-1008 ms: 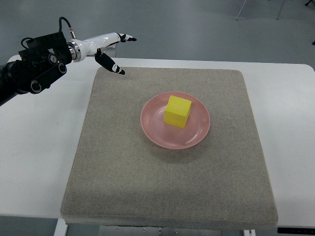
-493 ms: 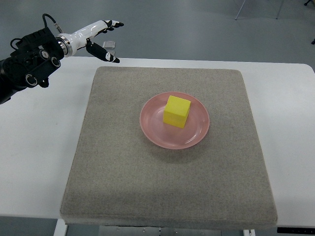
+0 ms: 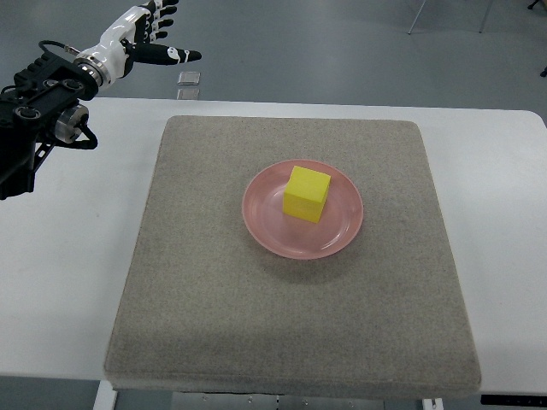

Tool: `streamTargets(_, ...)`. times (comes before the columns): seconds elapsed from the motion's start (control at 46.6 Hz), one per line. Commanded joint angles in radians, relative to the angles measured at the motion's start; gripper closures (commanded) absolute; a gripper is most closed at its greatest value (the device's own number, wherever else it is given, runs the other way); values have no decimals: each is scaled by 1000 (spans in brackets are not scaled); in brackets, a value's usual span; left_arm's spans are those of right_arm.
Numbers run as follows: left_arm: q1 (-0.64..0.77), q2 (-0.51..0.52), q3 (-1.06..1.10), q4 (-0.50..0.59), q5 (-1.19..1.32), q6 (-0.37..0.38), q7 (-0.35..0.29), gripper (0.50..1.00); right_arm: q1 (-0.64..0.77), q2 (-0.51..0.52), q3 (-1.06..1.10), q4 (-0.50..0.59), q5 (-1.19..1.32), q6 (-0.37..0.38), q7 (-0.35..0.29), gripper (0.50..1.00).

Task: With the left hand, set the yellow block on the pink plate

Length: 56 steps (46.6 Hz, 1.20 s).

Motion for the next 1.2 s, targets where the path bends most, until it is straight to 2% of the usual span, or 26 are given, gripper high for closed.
streamTargets(0.0, 13, -2, -14, 21, -107, 0, 2, 512, 0, 0, 0, 1, 0, 0, 0, 576)
streamTargets(0.086, 27, -6, -34, 41, -205, 3, 16, 512, 0, 0, 0, -1, 0, 0, 0, 576)
streamTargets(0.172, 30, -8, -57, 53, -277, 10, 64, 514, 0, 0, 0, -1, 0, 1, 0, 576)
streamTargets(0.279, 44, -18, -79, 50, -322, -14, 67, 512, 0, 0, 0, -1, 0, 0, 0, 576)
streamTargets(0.515, 111, -18, -220, 55, -325, -198, 65, 512, 0, 0, 0, 1, 0, 1, 0, 576)
streamTargets(0.815, 162, -22, -298, 53, -326, -302, 41, 510, 0, 0, 0, -1, 0, 1, 1, 576)
streamTargets(1.179, 170, -20, -313, 56, -325, -301, 39, 508, 0, 0, 0, 1, 0, 0, 0, 576)
